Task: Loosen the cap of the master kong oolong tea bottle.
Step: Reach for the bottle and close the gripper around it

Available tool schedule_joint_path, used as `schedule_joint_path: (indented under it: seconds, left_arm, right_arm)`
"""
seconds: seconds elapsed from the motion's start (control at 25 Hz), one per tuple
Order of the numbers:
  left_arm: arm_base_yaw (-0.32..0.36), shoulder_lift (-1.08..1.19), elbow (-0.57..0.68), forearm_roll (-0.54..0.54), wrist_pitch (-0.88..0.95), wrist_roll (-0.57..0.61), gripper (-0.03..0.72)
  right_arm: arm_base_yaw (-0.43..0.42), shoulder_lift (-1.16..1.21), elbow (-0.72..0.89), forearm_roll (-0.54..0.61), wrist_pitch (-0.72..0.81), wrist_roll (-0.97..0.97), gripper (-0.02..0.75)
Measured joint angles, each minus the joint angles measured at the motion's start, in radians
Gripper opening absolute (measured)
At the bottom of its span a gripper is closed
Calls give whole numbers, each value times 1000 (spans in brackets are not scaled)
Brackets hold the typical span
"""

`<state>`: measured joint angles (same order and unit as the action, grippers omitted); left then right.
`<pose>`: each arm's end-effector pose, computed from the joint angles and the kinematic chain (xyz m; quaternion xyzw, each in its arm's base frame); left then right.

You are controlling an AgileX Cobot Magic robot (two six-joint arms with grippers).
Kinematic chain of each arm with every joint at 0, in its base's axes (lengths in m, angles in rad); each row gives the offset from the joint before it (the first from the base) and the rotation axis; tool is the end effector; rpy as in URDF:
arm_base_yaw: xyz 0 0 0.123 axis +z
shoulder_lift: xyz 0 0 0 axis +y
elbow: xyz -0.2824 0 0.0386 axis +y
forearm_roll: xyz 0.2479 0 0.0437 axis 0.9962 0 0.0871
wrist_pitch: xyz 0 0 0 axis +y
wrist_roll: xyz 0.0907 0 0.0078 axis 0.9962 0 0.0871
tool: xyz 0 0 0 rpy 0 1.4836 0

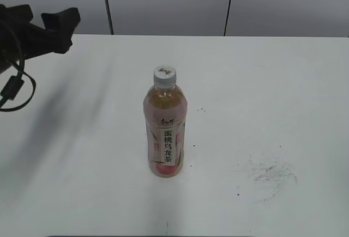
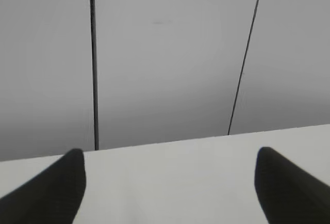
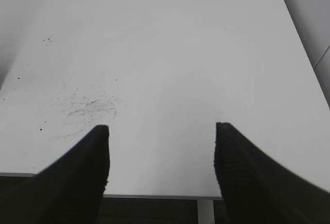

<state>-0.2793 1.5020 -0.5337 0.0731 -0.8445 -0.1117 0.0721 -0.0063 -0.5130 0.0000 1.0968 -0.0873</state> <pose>0.2739 -0.0837 0.2243 0.0965 0.7139 -0.1375 0.6798 -0.0088 -0.0006 0.2778 -0.0683 0.8549 -0.0039 0.5143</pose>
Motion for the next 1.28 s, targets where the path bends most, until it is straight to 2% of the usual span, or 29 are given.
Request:
schedule_joint_path:
  seconds: [0.32,0.44,0.6,0.76,0.92,1.08,1.28]
  left_arm:
    - [0,-1,54,46,-27,-17,526]
    - [0,-1,54,140,-54,-18,503]
    - [0,-2,96,322,-104,-25,496]
    - [0,-2,219,374,-290,-31,494]
    - [0,-3,307,434,-343,-45,501]
    - [0,12,312,564,-358,-118,538]
    - [0,54,301,634,-357,-164,578]
  right_arm:
    - [0,0,0,0,0,0,483]
    - [0,0,0,0,0,0,483]
    - [0,0,0,0,0,0,483]
    - [0,0,0,0,0,0,483]
    - [0,0,0,0,0,0,483]
    - [0,0,0,0,0,0,483]
    - [0,0,0,0,0,0,483]
